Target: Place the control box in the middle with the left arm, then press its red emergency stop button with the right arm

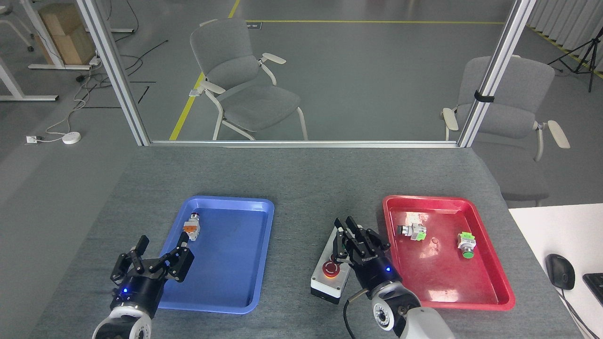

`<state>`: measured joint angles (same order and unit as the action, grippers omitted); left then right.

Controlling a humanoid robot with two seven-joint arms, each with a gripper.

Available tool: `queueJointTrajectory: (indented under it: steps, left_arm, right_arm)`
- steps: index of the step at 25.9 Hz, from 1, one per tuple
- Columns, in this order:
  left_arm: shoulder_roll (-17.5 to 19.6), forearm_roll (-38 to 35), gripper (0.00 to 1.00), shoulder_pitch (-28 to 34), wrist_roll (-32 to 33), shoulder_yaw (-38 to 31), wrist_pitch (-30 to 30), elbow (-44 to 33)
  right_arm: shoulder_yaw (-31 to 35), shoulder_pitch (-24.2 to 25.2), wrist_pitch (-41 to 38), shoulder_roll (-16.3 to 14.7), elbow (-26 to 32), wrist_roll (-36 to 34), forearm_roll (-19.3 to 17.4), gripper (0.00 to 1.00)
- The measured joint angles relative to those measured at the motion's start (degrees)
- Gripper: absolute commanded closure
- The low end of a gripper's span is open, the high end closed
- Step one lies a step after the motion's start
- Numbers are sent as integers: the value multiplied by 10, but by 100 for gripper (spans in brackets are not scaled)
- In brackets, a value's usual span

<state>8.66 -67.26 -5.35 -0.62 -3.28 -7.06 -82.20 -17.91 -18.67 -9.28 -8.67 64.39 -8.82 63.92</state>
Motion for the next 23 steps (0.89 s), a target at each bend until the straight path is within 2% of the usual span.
queueJointTrajectory:
  steps: [5,8,13,17,23]
  left_arm:
    - [-6,0,1,17,-6,7,-2,0]
    - [-12,0,1,21,-6,9,-2,5]
    - [-22,1,1,22,-6,9,-2,14]
    - [-26,4,1,22,-7,9,-2,16]
    - [-27,5,1,22,-7,9,-1,16]
  right_arm:
    - [70,-1,-4,-5,23,-12,0,0]
    - [117,5,-6,-21,25,-12,0,0]
    - [187,45,-11,-46,29,-14,1,0]
    - [217,92,-14,-46,49,-11,2,0]
    - [227,114,-18,-45,63,-10,0,0]
